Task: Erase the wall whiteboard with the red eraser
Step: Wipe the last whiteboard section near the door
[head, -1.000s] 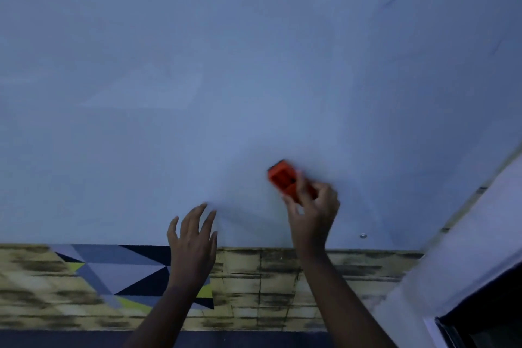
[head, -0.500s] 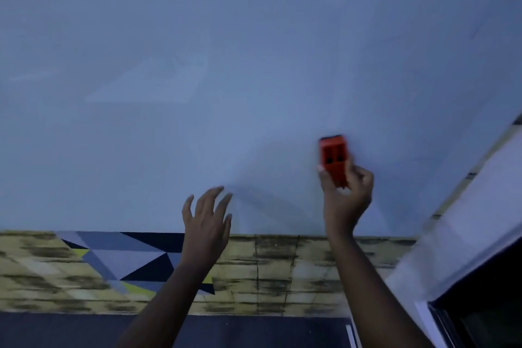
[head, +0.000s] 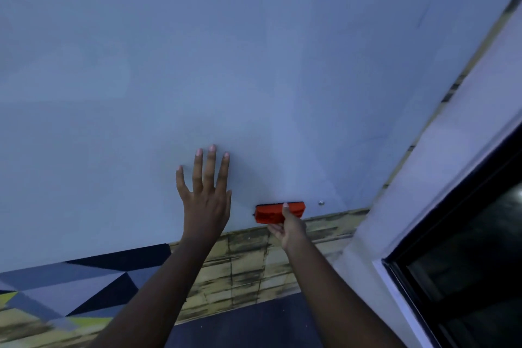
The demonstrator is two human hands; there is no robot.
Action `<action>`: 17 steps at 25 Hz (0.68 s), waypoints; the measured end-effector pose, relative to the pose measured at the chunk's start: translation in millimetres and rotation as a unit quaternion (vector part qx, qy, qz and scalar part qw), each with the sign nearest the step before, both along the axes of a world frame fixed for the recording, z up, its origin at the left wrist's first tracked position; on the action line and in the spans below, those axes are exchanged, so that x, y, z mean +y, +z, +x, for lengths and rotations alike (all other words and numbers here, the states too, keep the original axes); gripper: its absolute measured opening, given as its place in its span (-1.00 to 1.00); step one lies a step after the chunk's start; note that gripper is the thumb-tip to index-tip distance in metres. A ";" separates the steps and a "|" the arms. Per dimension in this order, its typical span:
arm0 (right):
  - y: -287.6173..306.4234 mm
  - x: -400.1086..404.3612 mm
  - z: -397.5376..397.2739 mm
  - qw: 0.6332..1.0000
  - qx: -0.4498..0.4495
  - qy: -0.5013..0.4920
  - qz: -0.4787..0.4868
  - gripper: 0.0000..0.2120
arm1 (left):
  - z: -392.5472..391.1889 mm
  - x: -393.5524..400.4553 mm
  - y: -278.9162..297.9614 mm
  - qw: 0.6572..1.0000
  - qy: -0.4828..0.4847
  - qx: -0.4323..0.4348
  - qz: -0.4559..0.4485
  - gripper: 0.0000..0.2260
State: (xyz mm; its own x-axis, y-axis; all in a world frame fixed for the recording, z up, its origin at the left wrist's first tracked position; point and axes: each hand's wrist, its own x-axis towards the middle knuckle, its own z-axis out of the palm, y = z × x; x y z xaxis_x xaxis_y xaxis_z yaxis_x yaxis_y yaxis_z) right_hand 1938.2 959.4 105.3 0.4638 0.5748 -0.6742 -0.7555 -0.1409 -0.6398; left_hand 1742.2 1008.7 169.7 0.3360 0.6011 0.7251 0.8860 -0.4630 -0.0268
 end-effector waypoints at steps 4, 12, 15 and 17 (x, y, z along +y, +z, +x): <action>36.4 -0.8 -0.4 0.994 -0.057 -0.067 0.069 -0.59 | -2.5 12.9 -18.3 0.999 -0.034 0.004 -0.009 -0.05; 80.7 -3.6 65.8 0.977 -0.156 -0.116 0.087 -0.75 | 4.6 28.0 -38.6 0.999 -0.047 0.012 -0.017 0.22; 22.8 1.0 58.9 0.973 -0.199 -0.114 0.010 -0.70 | 16.7 30.6 -45.1 0.999 -0.021 0.007 -0.025 0.31; -13.1 -1.3 52.2 0.973 -0.220 -0.059 -0.043 -0.64 | 22.9 33.0 -50.3 1.000 -0.012 0.007 -0.027 0.25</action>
